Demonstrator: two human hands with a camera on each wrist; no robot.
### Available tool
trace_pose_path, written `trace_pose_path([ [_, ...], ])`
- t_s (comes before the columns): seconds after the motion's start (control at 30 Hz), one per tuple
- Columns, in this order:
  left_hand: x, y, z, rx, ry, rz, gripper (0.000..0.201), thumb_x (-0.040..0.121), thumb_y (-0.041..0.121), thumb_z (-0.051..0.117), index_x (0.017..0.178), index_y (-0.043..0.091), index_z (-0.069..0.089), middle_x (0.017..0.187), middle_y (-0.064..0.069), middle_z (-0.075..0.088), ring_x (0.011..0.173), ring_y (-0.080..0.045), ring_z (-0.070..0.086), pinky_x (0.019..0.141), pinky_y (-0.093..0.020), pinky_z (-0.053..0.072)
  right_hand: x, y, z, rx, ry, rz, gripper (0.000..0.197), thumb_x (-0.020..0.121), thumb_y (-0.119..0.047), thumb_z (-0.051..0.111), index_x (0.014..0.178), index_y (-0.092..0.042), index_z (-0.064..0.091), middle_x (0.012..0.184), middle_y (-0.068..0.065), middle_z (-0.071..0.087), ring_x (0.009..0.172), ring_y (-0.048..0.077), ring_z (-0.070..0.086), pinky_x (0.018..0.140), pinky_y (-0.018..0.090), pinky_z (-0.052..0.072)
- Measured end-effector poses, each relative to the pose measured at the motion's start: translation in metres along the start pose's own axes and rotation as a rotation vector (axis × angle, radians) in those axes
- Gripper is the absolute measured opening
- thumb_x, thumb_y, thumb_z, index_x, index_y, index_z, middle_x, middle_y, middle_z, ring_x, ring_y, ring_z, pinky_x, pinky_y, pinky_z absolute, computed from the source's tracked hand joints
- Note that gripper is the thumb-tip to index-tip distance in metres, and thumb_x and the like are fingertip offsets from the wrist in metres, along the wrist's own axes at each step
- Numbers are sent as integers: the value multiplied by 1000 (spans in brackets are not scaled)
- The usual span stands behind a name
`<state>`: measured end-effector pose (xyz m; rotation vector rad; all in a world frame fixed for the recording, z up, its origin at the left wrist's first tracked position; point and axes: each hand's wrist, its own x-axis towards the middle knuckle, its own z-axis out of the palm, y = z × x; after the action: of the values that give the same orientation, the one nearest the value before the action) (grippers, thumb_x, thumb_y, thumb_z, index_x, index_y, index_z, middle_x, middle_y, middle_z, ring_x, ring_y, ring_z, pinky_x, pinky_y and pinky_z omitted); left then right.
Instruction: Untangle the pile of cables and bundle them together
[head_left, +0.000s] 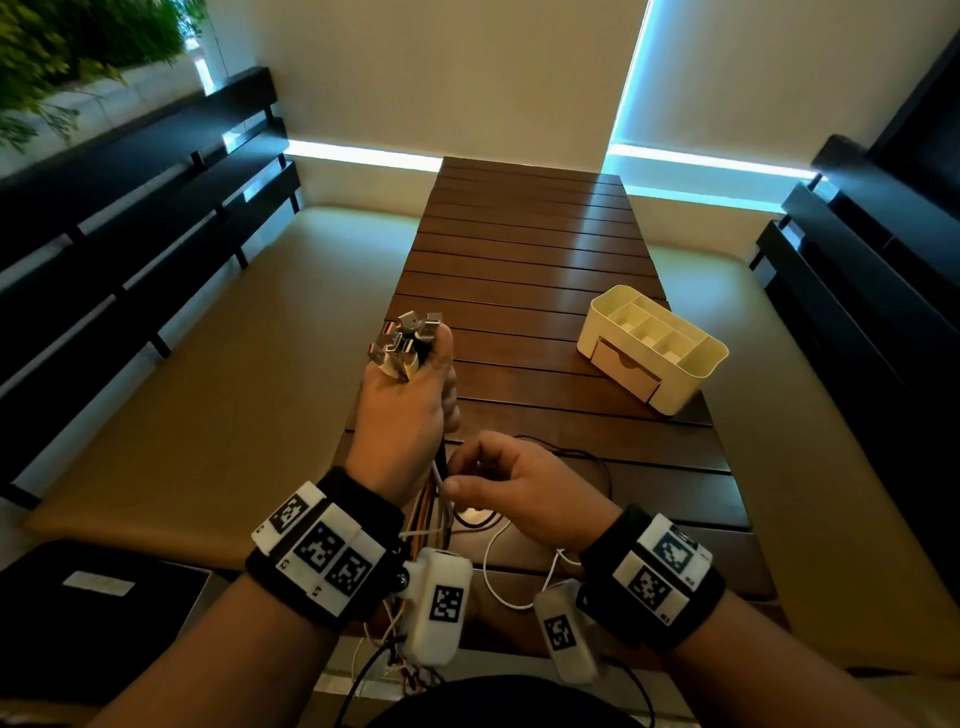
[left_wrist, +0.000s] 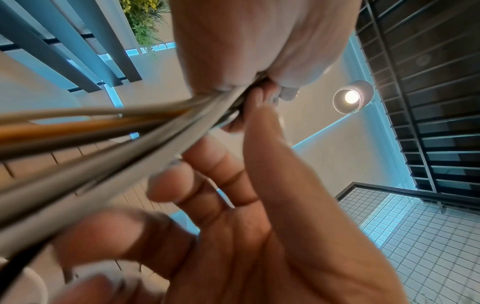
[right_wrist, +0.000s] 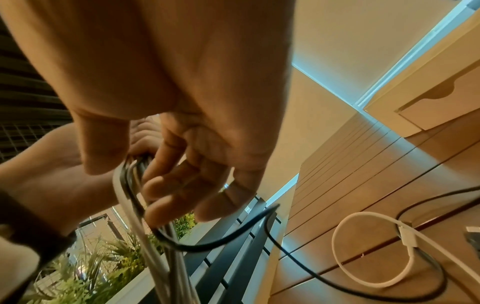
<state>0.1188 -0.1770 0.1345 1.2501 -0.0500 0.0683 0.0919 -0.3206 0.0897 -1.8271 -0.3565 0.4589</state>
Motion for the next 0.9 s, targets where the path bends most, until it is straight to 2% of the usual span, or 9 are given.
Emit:
trace_pose_path([
  [0.13, -1, 1, 0, -37, -9, -18, 30, 99, 34, 51, 75, 17, 45, 61, 0, 33, 51, -13, 26, 43, -23, 26, 4, 4, 0, -72, 39, 0, 33, 71, -61, 71, 90, -35, 62, 97, 2, 71, 92, 23, 68, 85, 55, 55],
  [0.23, -1, 4, -3, -52, -12, -10, 28, 99, 34, 49, 76, 19, 45, 61, 1, 31, 51, -13, 25, 44, -24, 24, 3, 5, -3, -65, 3, -3, 39, 72, -60, 68, 96, -30, 64, 98, 3, 72, 93, 22, 70, 88, 54, 55],
  [0.33, -1, 9, -4, -60, -19, 7, 29, 92, 41, 52, 77, 18, 45, 61, 0, 30, 50, -14, 25, 45, -26, 23, 3, 8, -4, -51, -32, 7, 42, 72, -59, 70, 99, -27, 65, 99, 4, 73, 95, 22, 70, 91, 52, 55],
  [0.53, -1, 14, -8, -56, -5, 8, 28, 89, 42, 53, 75, 18, 46, 59, 1, 32, 47, -11, 27, 43, -23, 24, 3, 9, -13, -160, -58, 25, 25, 89, -39, 67, 99, -15, 64, 91, 6, 71, 85, 21, 69, 87, 47, 57],
  [0.6, 1, 18, -13, -64, 11, -1, 28, 89, 43, 53, 75, 19, 47, 59, 2, 32, 46, -10, 27, 42, -23, 24, 1, 9, -23, -258, -36, 36, 24, 92, -42, 63, 94, -18, 64, 84, 3, 68, 76, 20, 65, 81, 42, 56],
  [0.67, 4, 21, -21, -56, 34, -8, 29, 89, 43, 54, 75, 19, 47, 59, 2, 32, 46, -10, 27, 42, -22, 25, -3, 10, -34, -340, -14, 33, 14, 95, -40, 60, 86, -29, 63, 79, -3, 64, 71, 13, 60, 77, 38, 55],
  [0.73, 4, 22, -26, -27, 22, -10, 30, 94, 38, 54, 72, 20, 45, 57, 3, 32, 45, -10, 25, 42, -22, 25, -5, 9, -43, -384, 34, 6, 13, 96, -36, 58, 84, -36, 60, 82, -1, 65, 74, 17, 61, 78, 40, 55],
  [0.8, 3, 20, -28, 81, -38, 13, 29, 95, 33, 57, 71, 20, 46, 55, 4, 32, 45, -12, 25, 42, -23, 27, -3, 5, -48, -358, 138, -50, 13, 96, -31, 58, 84, -33, 61, 83, 1, 65, 77, 20, 61, 77, 40, 55],
  [0.9, 0, 18, -25, 363, -146, 63, 22, 89, 34, 64, 77, 17, 56, 52, 9, 40, 45, -8, 34, 46, -25, 33, 2, -6, -51, -262, 319, -155, 10, 95, -23, 62, 86, -25, 65, 79, -4, 62, 72, 10, 58, 71, 28, 50],
])
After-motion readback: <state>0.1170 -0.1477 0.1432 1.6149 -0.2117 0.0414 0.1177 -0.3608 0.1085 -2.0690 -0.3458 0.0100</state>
